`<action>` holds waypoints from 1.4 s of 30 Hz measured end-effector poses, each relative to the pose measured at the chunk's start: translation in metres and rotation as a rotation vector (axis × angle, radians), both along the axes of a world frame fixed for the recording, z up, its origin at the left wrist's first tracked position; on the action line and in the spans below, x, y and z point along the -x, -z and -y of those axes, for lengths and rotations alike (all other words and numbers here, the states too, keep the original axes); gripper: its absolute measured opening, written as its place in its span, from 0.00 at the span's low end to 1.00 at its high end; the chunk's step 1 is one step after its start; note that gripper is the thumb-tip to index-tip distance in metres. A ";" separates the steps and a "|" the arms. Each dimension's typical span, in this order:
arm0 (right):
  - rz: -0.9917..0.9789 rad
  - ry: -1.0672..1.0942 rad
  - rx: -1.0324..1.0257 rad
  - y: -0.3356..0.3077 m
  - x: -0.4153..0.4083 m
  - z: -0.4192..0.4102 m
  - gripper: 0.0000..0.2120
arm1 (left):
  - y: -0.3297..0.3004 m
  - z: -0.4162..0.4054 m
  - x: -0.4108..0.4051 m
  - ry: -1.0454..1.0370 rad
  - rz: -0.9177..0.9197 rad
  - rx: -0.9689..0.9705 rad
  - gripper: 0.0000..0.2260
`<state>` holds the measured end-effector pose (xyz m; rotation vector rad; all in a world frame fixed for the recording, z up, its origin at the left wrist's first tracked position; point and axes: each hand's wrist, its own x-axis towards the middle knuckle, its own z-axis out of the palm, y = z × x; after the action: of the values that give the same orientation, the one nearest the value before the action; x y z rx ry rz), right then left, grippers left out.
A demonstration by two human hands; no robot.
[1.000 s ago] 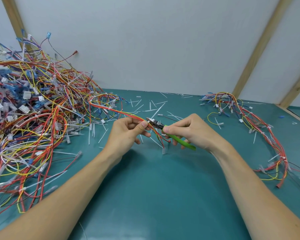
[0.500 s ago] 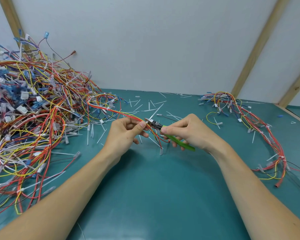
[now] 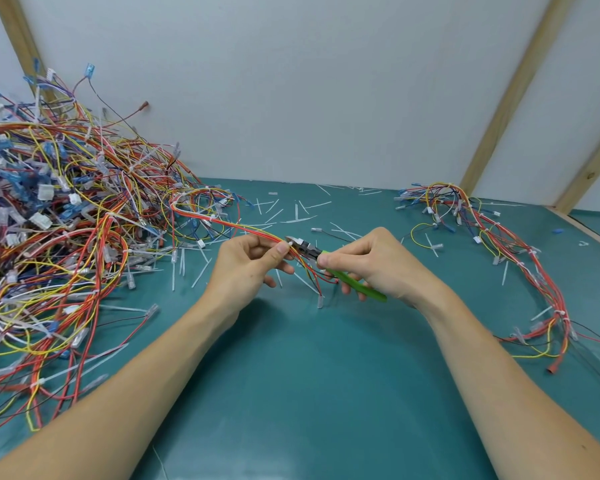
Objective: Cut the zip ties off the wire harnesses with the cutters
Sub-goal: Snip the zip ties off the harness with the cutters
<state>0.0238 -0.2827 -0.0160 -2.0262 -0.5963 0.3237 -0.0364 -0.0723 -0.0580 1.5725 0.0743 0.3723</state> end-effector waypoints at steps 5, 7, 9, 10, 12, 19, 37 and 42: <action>-0.042 0.115 -0.225 0.000 -0.001 -0.009 0.15 | -0.004 0.000 0.001 0.003 0.017 0.039 0.04; -0.098 0.225 -0.341 -0.003 -0.004 -0.008 0.16 | -0.006 0.000 0.001 0.008 0.023 0.078 0.04; -0.165 0.322 -0.405 -0.004 -0.008 -0.006 0.17 | -0.007 -0.001 0.001 0.022 0.030 0.126 0.04; -0.192 0.362 -0.425 -0.004 -0.010 -0.004 0.17 | -0.008 -0.001 0.001 0.033 0.030 0.146 0.05; -0.220 0.424 -0.450 -0.003 -0.013 -0.003 0.17 | -0.010 0.000 0.001 0.055 0.022 0.188 0.06; -0.218 0.422 -0.435 0.006 -0.017 -0.003 0.08 | -0.012 -0.005 -0.001 0.034 -0.001 0.339 0.07; 0.371 0.560 0.571 0.039 -0.025 0.003 0.14 | -0.017 -0.008 0.002 0.096 -0.009 0.508 0.10; 0.374 0.518 0.675 0.046 -0.026 0.003 0.20 | -0.014 -0.003 0.003 0.111 0.001 0.396 0.04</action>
<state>0.0502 -0.2859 -0.0619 -2.8304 -0.1567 -0.2066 -0.0391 -0.0690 -0.0436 1.1798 0.0557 0.2522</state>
